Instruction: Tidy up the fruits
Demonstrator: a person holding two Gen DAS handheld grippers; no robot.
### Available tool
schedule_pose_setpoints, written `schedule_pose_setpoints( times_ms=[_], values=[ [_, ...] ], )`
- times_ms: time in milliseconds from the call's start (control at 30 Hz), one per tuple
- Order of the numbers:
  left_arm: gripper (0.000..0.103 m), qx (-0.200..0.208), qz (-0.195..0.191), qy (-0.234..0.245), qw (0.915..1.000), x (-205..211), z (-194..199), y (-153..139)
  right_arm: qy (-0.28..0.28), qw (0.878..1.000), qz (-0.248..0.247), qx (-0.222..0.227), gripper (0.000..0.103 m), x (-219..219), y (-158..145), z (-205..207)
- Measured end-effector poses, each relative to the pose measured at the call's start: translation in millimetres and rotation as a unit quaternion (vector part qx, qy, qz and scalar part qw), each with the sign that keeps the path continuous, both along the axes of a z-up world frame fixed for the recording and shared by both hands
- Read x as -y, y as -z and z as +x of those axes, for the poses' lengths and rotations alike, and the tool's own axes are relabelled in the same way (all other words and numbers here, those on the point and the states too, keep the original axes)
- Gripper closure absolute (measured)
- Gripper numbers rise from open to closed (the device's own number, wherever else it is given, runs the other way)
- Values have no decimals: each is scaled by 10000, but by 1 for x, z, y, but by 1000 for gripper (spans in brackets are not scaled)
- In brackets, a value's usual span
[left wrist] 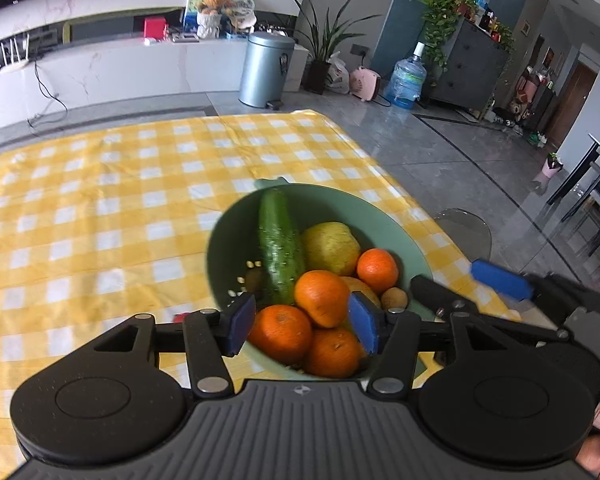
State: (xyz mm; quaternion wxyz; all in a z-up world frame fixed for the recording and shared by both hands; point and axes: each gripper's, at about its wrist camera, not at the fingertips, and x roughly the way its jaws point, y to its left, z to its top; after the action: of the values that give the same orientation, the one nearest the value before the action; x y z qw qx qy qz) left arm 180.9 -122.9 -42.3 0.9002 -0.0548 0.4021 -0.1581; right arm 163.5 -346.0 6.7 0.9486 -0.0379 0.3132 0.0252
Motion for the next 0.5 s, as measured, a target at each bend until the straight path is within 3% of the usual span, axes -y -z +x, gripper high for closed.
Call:
schedule_pose_setpoints(
  times_ms=[500],
  values=[
    [40,419,510,-188,9976,-46,-43,-20,-32,9961,771,438,38,-31,-11,-43]
  ],
)
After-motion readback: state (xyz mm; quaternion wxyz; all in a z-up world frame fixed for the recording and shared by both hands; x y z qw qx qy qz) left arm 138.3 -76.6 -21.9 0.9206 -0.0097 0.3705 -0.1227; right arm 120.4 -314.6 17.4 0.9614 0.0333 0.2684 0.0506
